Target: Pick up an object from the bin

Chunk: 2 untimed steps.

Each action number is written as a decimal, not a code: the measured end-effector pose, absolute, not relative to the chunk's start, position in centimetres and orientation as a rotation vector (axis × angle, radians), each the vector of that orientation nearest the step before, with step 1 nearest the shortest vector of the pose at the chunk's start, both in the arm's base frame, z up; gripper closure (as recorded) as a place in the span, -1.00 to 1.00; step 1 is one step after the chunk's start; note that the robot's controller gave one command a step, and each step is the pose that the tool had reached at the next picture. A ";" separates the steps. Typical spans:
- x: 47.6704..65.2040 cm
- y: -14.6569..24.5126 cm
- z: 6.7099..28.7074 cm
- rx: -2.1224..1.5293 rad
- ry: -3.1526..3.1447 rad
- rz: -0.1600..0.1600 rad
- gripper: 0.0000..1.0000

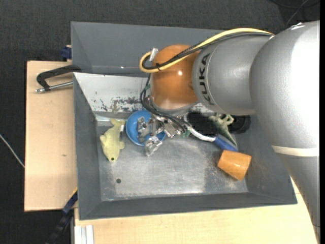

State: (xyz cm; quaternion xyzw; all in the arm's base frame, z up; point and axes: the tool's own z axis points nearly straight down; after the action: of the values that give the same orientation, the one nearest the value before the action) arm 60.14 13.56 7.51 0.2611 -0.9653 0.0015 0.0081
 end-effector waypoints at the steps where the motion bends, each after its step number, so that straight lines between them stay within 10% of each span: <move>1: 60.0 13.7 10.5 0.818 -3.028 -0.003 1.00; 2: 60.0 13.9 13.2 0.820 -3.033 -0.004 1.00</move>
Offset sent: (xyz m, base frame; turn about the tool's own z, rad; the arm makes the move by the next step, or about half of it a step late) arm 0.0000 0.0000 0.0272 0.0000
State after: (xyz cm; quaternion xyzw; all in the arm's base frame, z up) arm 60.01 13.86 13.19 0.2609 -0.9654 -0.0011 0.0000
